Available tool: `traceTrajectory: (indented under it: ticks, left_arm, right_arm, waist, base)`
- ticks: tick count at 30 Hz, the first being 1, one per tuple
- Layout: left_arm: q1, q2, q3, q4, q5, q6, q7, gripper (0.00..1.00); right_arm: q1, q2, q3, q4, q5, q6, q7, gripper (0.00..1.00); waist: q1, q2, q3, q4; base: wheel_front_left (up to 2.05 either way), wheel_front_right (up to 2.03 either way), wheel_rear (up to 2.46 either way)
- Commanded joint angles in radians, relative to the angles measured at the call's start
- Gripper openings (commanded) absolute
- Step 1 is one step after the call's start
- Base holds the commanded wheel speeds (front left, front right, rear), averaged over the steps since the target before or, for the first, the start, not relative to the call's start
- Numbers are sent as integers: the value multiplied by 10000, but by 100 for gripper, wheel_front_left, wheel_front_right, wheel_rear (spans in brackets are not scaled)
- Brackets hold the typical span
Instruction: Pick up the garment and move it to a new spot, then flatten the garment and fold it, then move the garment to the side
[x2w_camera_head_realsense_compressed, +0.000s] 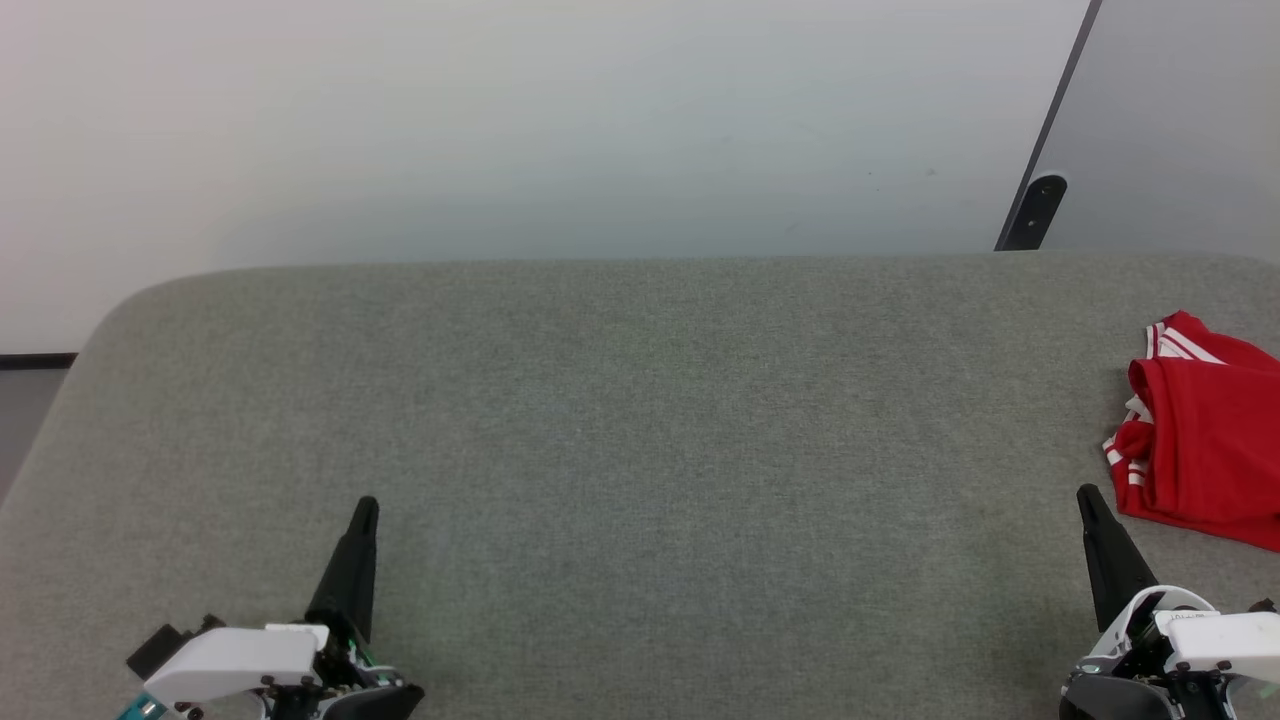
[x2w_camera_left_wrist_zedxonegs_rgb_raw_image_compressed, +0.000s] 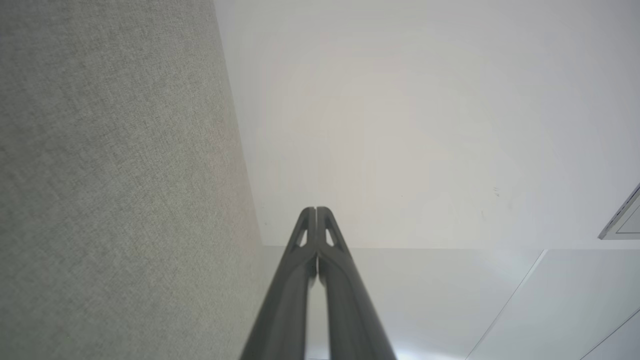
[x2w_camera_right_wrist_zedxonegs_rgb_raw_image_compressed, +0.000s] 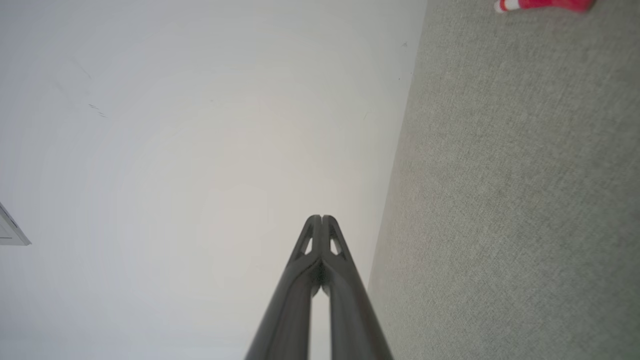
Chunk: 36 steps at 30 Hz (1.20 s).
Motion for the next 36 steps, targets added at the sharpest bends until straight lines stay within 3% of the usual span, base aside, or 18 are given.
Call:
traceTrajectory:
  ticks: [1,36]
  left_arm:
    - [-109,39,24,8,-25,-56,26,0]
    - [-107,39,18,6,-31,-57,20,0]
  right_arm:
    - [-53,36,-14,-20,36,-14,25,0]
    - [-52,36,-11,-20,39,-14,23,0]
  waist:
    - [0,0,-1,0]
    - [0,0,-1,0]
  base:
    - [0,0,0]
    - [0,0,0]
